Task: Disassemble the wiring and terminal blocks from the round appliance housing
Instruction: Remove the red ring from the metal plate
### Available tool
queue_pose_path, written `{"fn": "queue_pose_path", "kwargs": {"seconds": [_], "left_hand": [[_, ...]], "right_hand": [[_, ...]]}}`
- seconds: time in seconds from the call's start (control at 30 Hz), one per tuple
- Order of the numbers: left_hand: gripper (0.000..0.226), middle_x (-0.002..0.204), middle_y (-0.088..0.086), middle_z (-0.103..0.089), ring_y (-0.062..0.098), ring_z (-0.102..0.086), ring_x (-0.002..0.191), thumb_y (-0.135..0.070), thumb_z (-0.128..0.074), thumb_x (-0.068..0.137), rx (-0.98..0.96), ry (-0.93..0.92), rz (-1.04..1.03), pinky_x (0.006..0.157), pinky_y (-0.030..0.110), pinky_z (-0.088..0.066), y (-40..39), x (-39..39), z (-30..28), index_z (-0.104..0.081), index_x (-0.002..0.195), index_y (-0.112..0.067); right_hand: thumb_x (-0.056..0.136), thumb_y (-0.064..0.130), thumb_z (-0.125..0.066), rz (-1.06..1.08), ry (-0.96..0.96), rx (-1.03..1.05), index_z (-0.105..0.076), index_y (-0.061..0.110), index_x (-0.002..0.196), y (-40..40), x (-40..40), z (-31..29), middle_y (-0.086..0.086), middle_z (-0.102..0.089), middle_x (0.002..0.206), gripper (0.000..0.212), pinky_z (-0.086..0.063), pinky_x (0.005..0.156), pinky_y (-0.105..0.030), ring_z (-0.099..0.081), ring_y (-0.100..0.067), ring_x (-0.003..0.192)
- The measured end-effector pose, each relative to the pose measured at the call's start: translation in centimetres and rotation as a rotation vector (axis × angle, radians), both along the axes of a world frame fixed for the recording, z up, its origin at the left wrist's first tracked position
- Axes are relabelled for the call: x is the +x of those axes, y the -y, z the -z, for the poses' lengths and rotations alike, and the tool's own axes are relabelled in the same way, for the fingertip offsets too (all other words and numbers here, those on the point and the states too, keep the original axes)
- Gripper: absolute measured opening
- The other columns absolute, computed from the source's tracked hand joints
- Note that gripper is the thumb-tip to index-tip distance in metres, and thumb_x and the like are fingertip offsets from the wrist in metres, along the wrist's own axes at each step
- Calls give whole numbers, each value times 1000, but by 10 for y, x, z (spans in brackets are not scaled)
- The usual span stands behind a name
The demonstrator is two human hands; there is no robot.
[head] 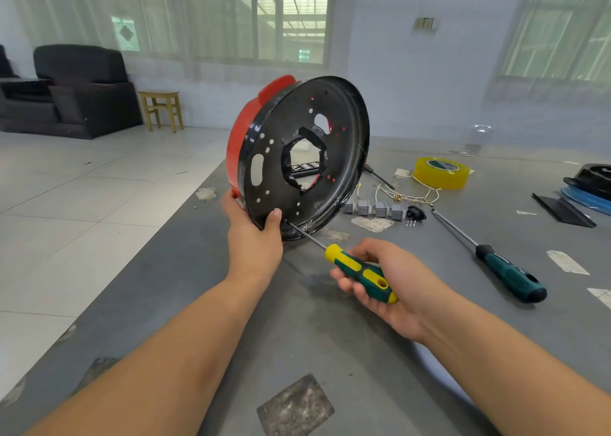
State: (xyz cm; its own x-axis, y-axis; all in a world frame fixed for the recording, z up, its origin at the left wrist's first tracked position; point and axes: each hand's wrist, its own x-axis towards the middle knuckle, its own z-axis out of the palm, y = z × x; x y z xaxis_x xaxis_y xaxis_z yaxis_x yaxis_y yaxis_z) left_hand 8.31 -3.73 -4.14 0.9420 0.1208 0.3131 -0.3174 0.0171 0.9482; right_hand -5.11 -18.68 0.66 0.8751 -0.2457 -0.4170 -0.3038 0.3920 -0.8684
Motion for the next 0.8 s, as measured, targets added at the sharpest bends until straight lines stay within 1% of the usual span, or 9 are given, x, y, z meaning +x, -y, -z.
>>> {"fn": "queue_pose_path", "kwargs": {"seconds": [0.13, 0.23, 0.3, 0.37, 0.43, 0.5, 0.57, 0.67, 0.8], "left_hand": [[56, 110, -28, -60, 13, -67, 104, -12, -65, 100, 19, 19, 8, 96, 55, -58, 1, -4, -4, -31, 143, -27], [54, 109, -29, -59, 18, -67, 105, -11, -65, 100, 41, 20, 14, 97, 55, -58, 1, -5, -4, -32, 141, -27], [53, 110, -30, -57, 21, -65, 107, -11, -64, 100, 64, 27, 22, 97, 55, -57, 1, -5, -3, -33, 140, -27], [51, 110, -31, -55, 22, -65, 107, -10, -64, 100, 43, 8, 20, 98, 56, -57, 1, -3, -1, -33, 136, -29], [50, 111, -29, -56, 24, -65, 110, -9, -65, 99, -27, -24, 18, 99, 57, -56, 0, 1, 1, -33, 128, -34], [50, 112, -28, -57, 23, -66, 111, -9, -65, 99, -80, -41, 11, 99, 56, -56, 0, 3, 2, -33, 126, -35], [50, 107, -30, -60, 15, -68, 105, -9, -66, 98, -119, -58, 10, 96, 55, -58, 0, 5, 3, -34, 125, -37], [49, 99, -31, -62, 5, -66, 98, -8, -67, 97, -170, -99, 5, 91, 54, -62, 3, 9, 6, -36, 125, -35], [50, 104, -26, -61, 13, -69, 98, -8, -68, 97, -199, -128, 4, 87, 52, -63, 2, 12, 6, -37, 129, -31]], "right_hand": [[90, 33, -45, -4, -21, -457, -62, 14, 102, 4, 1, -2, -11, -75, 72, 28, -34, 42, -21, -47, -17, 41], [90, 33, -50, 24, 191, -1155, -61, 21, 88, 8, -2, 8, 1, -70, 66, 16, -47, 53, -32, -56, -18, 53], [90, 38, -50, 20, 358, -1609, -56, 28, 90, 9, -6, 18, 8, -62, 68, 12, -47, 56, -35, -57, -20, 64], [91, 40, -50, 46, 520, -1758, -58, 31, 96, 7, -8, 18, 12, -61, 74, 13, -49, 57, -36, -58, -19, 68], [92, 38, -63, 120, 630, -1665, -62, 32, 97, 8, -7, 17, 14, -67, 81, 7, -53, 63, -34, -62, -12, 74], [86, 33, -77, 193, 608, -1382, -65, 34, 94, 8, -6, 16, 23, -69, 87, 14, -49, 69, -13, -65, 0, 85], [80, 29, -84, 227, 554, -1149, -67, 38, 92, 8, -6, 17, 30, -67, 93, 23, -45, 72, -4, -64, 7, 90], [78, 31, -87, 294, 556, -998, -67, 41, 95, 8, -5, 17, 24, -68, 98, 28, -51, 73, -10, -68, -1, 89], [93, 20, -72, 313, 564, -599, -67, 25, 101, 8, 0, 16, 0, -69, 102, 11, -61, 71, -27, -72, -19, 92]]}}
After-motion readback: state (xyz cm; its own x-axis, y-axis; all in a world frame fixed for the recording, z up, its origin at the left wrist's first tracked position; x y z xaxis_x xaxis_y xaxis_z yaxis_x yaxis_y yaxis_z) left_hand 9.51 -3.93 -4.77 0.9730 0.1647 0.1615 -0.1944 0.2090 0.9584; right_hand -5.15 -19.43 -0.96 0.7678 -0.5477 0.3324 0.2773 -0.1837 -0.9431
